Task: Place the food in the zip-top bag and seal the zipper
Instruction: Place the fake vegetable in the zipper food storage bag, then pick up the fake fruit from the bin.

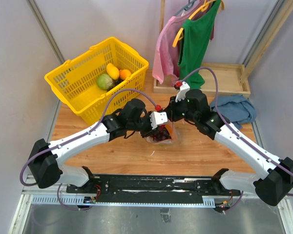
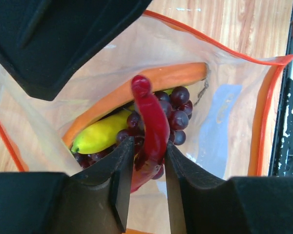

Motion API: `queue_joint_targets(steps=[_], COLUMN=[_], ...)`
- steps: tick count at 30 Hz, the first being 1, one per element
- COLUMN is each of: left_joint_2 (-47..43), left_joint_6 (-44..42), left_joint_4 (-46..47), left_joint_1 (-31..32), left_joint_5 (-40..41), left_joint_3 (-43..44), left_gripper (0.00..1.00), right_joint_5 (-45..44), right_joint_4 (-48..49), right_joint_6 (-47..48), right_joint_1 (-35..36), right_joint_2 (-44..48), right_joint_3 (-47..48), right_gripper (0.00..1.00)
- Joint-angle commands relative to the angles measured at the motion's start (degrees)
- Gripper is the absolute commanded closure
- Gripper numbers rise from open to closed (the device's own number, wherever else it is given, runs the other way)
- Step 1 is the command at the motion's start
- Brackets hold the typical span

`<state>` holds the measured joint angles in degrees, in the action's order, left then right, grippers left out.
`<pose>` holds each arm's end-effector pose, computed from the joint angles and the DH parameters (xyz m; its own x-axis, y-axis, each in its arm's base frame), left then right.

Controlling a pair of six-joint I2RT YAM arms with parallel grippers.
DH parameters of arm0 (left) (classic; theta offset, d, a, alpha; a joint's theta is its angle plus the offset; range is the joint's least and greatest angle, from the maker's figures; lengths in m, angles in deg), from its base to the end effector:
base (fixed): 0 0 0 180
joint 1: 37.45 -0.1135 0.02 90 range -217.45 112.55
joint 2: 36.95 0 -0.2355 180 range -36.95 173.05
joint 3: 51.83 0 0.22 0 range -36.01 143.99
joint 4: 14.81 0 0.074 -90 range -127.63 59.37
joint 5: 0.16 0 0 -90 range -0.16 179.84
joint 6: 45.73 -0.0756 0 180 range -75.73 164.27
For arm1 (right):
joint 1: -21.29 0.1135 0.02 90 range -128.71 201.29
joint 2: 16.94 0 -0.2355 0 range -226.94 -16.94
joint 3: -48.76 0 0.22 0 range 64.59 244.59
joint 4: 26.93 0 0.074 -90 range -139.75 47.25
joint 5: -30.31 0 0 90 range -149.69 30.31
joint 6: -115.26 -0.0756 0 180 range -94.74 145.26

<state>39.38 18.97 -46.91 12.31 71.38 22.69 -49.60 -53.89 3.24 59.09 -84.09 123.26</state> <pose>0.1789 -0.2484 0.2541 0.0562 0.5612 -0.8258 0.9621 0.1906 0.1950 0.2183 0.1861 0.3088 -0.5210 0.0631 -0.8512 -0.5809 0.7045 0.4077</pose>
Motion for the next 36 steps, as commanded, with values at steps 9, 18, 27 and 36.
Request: queue_joint_targets(steps=[9, 18, 27, 36], left_joint_2=[-1.20, -9.82, -12.09, -8.15], left_joint_6=[9.41, 28.10, 36.33, 41.12], left_joint_4=[-1.83, -2.59, -10.55, -15.30], left_joint_1=[1.83, 1.83, 0.90, -15.40], left_joint_5=[5.97, 12.55, 31.54, 24.37], left_joint_3=[3.74, 4.68, 12.39, 21.10], left_gripper=[0.47, 0.38, 0.13, 0.14], right_joint_5=[-0.28, -1.08, -1.76, -2.65], right_joint_4=[0.90, 0.51, 0.08, -0.55], right_joint_6=[1.09, 1.37, 1.86, 2.89], right_joint_1=[-1.24, -1.24, -1.24, -1.29], right_joint_2=[2.20, 2.16, 1.81, 2.36], right_joint_3=[2.93, 2.80, 2.63, 2.31], right_gripper=[0.99, 0.99, 0.99, 0.99])
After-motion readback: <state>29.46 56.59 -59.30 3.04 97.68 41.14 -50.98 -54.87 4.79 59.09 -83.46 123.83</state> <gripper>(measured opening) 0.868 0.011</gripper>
